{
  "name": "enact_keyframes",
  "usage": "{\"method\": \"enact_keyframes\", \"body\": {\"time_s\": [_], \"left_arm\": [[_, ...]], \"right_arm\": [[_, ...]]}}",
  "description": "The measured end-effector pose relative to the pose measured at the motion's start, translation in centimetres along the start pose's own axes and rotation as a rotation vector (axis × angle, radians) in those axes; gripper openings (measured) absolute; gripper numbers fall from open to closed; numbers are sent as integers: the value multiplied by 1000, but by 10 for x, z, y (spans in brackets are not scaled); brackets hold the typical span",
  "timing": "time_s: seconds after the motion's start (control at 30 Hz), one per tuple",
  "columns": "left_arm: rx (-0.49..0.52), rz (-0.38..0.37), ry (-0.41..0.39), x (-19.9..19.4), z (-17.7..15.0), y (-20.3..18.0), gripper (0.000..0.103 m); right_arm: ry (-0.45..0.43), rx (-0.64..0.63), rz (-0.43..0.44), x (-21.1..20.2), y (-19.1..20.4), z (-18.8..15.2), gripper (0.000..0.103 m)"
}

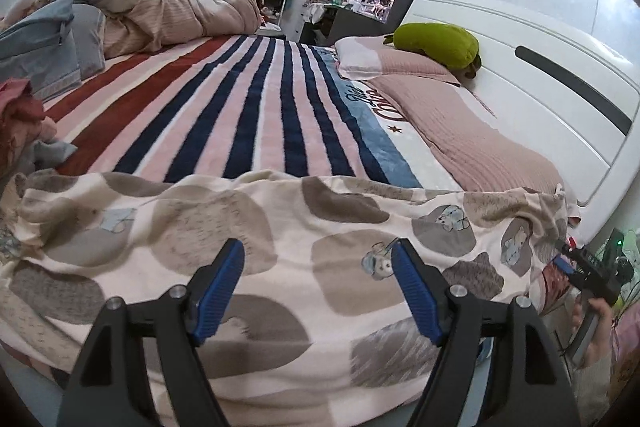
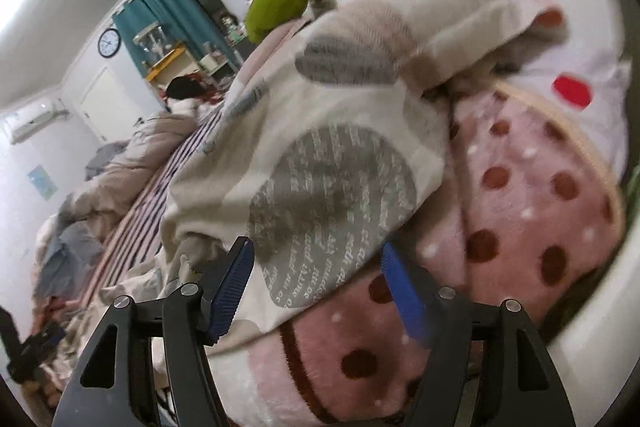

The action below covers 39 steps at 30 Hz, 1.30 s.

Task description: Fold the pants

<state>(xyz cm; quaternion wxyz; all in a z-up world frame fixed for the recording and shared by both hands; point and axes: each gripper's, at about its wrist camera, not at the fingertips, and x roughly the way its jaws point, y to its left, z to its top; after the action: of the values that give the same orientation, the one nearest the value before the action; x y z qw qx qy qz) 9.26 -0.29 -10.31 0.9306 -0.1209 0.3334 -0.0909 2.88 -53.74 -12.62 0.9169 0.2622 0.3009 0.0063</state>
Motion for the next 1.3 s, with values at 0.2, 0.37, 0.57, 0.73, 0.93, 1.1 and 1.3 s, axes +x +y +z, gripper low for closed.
{"method": "enact_keyframes", "body": {"time_s": [0.2,0.37,0.57,0.73,0.93,1.1,1.3], "left_arm": [[2,1,10,13,6,-17,73],[-20,38,-6,18,9,-20,73],[-36,71,-7,20,15,-15,73],[-23,82,-12,20,17,-13,73],[-32,46,-15,20,14,-12,73],[-31,16,-9,21,13,-14,73],[-7,3,16,27,10,-22,73]], "right_arm": [[-11,2,66,21,-6,10,63],[-84,16,103,30,-13,23,61],[-168,52,148,22,-16,24,5],[-265,16,159,-5,-1,28,3],[-284,-37,139,-27,13,33,2],[-220,-8,103,-12,5,36,7],[-135,57,94,8,-20,20,49]]}}
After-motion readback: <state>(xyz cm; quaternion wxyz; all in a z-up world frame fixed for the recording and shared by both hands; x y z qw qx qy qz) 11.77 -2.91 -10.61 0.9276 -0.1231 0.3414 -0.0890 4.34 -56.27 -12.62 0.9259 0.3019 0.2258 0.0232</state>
